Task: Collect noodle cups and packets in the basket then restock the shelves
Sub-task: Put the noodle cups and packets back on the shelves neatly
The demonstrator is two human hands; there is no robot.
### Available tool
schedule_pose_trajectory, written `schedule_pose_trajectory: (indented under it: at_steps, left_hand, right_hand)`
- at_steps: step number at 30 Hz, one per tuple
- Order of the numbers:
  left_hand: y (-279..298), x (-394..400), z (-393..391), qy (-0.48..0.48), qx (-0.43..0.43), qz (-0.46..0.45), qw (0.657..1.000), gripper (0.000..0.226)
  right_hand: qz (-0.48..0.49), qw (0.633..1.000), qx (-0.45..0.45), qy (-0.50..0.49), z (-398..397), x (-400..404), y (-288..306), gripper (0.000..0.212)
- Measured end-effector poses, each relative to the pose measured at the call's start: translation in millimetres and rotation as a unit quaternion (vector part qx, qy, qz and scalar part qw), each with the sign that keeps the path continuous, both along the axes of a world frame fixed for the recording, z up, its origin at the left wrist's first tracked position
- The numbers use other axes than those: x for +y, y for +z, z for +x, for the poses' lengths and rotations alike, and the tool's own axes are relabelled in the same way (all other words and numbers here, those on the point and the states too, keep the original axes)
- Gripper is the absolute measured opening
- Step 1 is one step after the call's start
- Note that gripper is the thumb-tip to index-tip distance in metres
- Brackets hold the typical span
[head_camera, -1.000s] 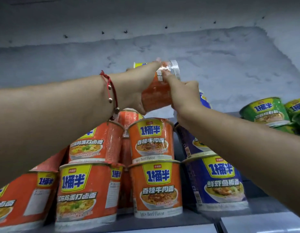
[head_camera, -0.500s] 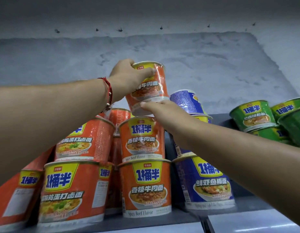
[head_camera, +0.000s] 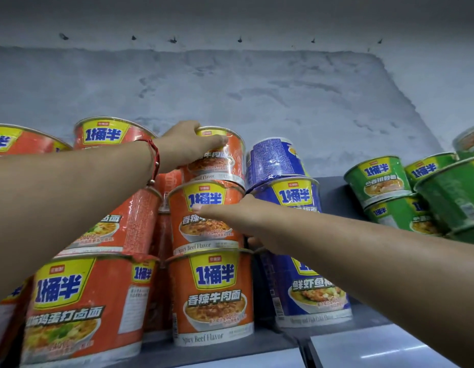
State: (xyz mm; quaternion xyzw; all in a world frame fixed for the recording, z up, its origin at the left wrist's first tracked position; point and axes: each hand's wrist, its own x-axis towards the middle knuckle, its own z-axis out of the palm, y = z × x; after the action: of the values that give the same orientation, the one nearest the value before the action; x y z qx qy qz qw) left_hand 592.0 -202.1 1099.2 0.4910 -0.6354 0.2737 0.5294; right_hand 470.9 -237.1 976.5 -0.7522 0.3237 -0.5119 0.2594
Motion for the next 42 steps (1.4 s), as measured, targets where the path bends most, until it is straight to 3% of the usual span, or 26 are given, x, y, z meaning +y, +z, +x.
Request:
schedule_pose_trajectory:
  at_steps: [5, 11, 17, 22, 27, 31, 37, 42]
  left_hand:
    - [3.9, -2.3, 7.0, 0.019, -0.023, 0.017, 0.999, 0.053]
    - [3.4, -1.9, 7.6, 0.047, -0.054, 0.008, 0.997, 0.055]
    - [7.1, 4.1, 8.9, 0.074, -0.094, -0.011, 0.993, 0.055]
    - [12.0, 22.4, 14.2, 0.136, -0.125, -0.02, 0.983, 0.061]
    - [0.4, 9.9, 17.7, 0.178, -0.155, -0.085, 0.968, 0.068]
    - [-5.3, 7.0, 22.2, 0.143, -0.151, -0.038, 0.977, 0.079]
    - [-34.6, 26.7, 32.8, 0.145, -0.217, 0.022, 0.965, 0.102]
    - [-53.9, 27.7, 32.9, 0.174, -0.283, -0.053, 0.942, 0.068]
  right_hand:
    - [-0.041, 0.998, -0.051, -0.011, 25.1, -19.4, -8.1, 0.153]
    - [-0.082, 0.992, -0.094, 0.022, 24.7, -36.3, -6.9, 0.121]
    - [-0.078, 0.991, -0.087, 0.066, 24.4, -40.5, -0.6, 0.128]
    - [-0.095, 0.987, -0.082, 0.097, 19.6, -41.2, -5.9, 0.108]
    - [-0.099, 0.989, -0.086, 0.074, 19.5, -38.9, -9.9, 0.107]
    - [-0.108, 0.987, -0.099, 0.073, 16.8, -33.0, -13.7, 0.093]
    - [-0.118, 0.986, -0.106, 0.054, 19.5, -32.0, -18.3, 0.095]
    - [-0.119, 0.984, -0.119, 0.059, 23.2, -18.2, -25.3, 0.069]
